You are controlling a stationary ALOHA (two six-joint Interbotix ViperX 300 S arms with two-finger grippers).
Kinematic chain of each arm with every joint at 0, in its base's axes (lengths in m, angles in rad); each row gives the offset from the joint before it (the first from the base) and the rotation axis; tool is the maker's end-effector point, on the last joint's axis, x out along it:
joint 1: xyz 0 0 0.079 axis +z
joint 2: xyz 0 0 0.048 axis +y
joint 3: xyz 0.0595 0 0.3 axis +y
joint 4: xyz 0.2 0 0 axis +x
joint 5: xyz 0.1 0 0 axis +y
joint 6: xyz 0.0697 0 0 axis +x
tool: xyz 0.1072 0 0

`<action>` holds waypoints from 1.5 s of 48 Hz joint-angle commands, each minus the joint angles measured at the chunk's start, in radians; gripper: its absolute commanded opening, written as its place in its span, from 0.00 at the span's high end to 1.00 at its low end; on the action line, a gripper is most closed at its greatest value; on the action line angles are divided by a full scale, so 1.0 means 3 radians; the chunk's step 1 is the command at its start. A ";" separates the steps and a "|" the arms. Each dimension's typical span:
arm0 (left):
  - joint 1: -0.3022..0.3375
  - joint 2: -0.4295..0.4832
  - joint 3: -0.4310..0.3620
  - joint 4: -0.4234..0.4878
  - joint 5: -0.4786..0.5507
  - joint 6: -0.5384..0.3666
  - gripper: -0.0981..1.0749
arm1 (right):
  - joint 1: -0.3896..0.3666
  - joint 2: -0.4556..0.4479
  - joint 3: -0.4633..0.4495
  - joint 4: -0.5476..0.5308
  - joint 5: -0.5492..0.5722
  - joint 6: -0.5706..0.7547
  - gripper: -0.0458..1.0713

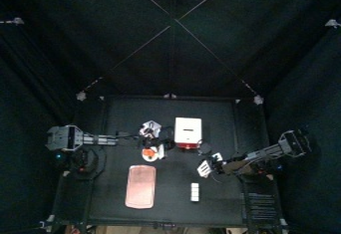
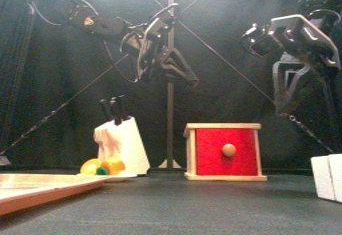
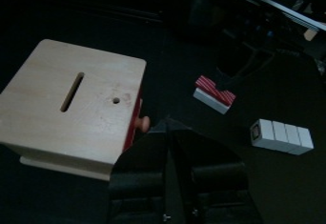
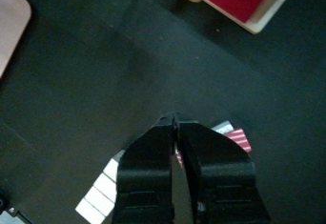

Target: Grab salmon sushi

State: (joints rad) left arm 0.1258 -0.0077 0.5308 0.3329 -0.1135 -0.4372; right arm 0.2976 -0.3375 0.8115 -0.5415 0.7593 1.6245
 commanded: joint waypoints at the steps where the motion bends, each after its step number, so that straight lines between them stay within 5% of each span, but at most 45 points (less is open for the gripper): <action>1: 0.0005 -0.0077 -0.0020 0.0015 -0.0077 0.0005 0.54 | 0.0026 -0.0118 -0.0015 0.0128 0.0092 0.0000 0.68; 16: 0.0015 -0.0123 0.0077 0.0015 -0.0184 0.0005 0.54 | 0.0066 -0.0123 0.0051 0.0670 0.0312 0.0000 0.68; 34: 0.0031 -0.0153 0.0118 0.0015 -0.0189 0.0005 0.54 | 0.0092 -0.0036 0.0097 0.0782 0.0450 0.0005 0.65; 58: 0.0036 -0.0118 0.0118 0.0015 -0.0194 0.0005 0.54 | 0.0066 0.0394 0.0026 0.0844 0.0450 0.0000 0.23; 72: 0.0031 -0.0102 0.0118 0.0015 -0.0189 0.0005 0.54 | -0.0046 0.0522 -0.0036 0.0782 0.0445 0.0005 0.15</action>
State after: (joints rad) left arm 0.1335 -0.0307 0.5798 0.3344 -0.1626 -0.4372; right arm 0.2961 -0.1749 0.8207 -0.3022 0.8928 1.6245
